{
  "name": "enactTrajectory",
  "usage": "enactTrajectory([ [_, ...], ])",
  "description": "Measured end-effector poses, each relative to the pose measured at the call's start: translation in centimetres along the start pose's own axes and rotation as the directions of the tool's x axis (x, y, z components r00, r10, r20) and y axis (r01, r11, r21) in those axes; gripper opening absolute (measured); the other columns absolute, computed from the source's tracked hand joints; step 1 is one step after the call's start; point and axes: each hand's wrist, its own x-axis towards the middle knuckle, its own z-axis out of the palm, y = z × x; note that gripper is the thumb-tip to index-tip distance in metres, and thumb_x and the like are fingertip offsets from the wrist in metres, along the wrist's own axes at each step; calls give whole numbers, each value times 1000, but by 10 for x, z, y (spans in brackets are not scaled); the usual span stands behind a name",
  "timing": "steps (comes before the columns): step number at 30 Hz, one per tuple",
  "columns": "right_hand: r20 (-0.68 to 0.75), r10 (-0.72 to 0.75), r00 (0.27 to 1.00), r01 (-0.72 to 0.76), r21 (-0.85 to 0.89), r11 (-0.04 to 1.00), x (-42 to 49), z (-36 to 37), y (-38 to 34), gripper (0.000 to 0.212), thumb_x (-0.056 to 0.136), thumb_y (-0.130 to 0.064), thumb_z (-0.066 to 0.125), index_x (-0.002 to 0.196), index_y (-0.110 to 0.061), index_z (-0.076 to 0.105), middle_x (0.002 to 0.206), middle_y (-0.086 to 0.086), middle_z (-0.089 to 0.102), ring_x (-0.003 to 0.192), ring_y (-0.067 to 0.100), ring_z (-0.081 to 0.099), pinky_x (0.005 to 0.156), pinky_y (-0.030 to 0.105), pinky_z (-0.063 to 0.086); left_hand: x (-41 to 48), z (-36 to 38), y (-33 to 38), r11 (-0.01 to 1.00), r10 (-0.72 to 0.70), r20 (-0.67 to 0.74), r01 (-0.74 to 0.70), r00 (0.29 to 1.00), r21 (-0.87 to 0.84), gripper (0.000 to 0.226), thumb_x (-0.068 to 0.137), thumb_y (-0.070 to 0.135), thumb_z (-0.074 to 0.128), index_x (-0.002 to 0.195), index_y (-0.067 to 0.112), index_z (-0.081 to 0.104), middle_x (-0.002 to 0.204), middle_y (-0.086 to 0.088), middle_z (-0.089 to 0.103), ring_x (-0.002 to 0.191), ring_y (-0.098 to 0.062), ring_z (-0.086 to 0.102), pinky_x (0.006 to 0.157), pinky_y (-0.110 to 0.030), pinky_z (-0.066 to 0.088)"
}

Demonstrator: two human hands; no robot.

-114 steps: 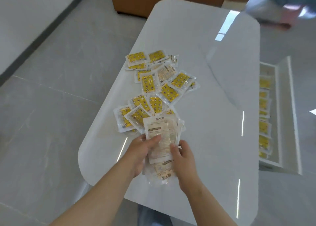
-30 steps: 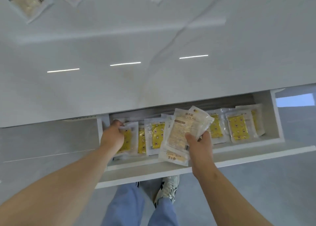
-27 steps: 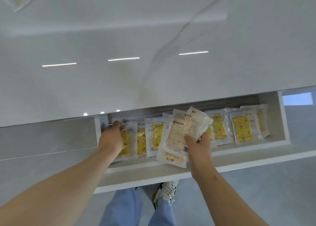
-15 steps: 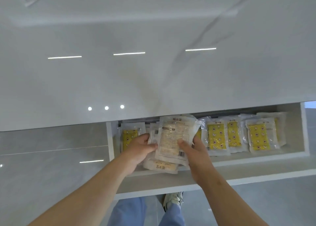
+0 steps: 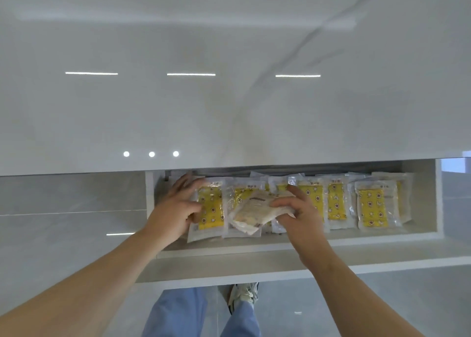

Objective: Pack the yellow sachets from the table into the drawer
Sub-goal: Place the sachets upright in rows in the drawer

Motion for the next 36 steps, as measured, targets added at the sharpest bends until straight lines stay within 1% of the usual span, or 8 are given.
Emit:
enactTrajectory([
  [6,65,-12,998,17,-64,998,4,11,7,42,84,12,50,65,-22,65,148,-8,31,137,15,30,101,26,41,-2,0,8,983,-179,246,181,953,16,16,87,10,59,76,19,64,156,10,14,145,-16,11,113,-25,26],
  [10,166,-38,985,74,-218,973,3,18,-2,39,87,5,52,61,-24,60,153,-10,21,137,12,22,105,26,38,8,-6,22,943,-324,98,330,941,-43,15,91,13,49,95,20,62,141,7,44,138,-15,31,112,-38,28],
  [12,207,3,978,27,-143,989,4,19,-6,40,87,9,49,60,-19,60,134,-4,48,120,12,43,87,13,48,16,-10,37,897,-428,-70,414,901,-157,21,93,26,50,113,22,55,121,10,53,117,-11,49,97,-34,44],
  [16,273,75,959,-73,-18,997,3,19,-10,45,83,15,45,60,-18,64,76,-6,63,70,19,51,58,23,41,33,-18,65,379,-498,329,543,802,-750,45,86,20,65,124,28,44,107,12,57,92,-4,56,75,-20,48],
  [22,202,195,960,-222,119,968,0,7,-6,44,83,14,45,75,-20,70,93,-5,63,90,21,58,90,38,51,32,-23,68,238,-542,389,580,745,-779,23,80,6,69,93,24,61,95,2,68,85,-11,64,61,-18,50],
  [27,105,256,961,-275,261,925,2,-14,-7,23,86,0,53,71,-12,66,84,4,60,81,21,56,69,28,47,27,-37,64,547,-550,49,405,834,-733,16,85,13,64,88,29,60,90,12,62,86,-8,58,75,-26,49],
  [30,14,197,980,-198,50,979,9,-16,-3,20,85,-4,61,83,-23,57,95,-3,58,89,23,59,71,33,50,26,-30,65,943,-186,-202,117,962,-313,5,79,16,64,80,21,64,82,11,62,80,-10,58,72,-17,44],
  [36,158,63,985,6,-404,915,31,-11,-2,48,90,5,41,124,-30,42,103,4,52,61,15,48,52,29,44,17,10,45,936,271,208,-307,940,170,21,54,23,80,58,30,60,95,9,69,104,-24,65,100,-49,43],
])
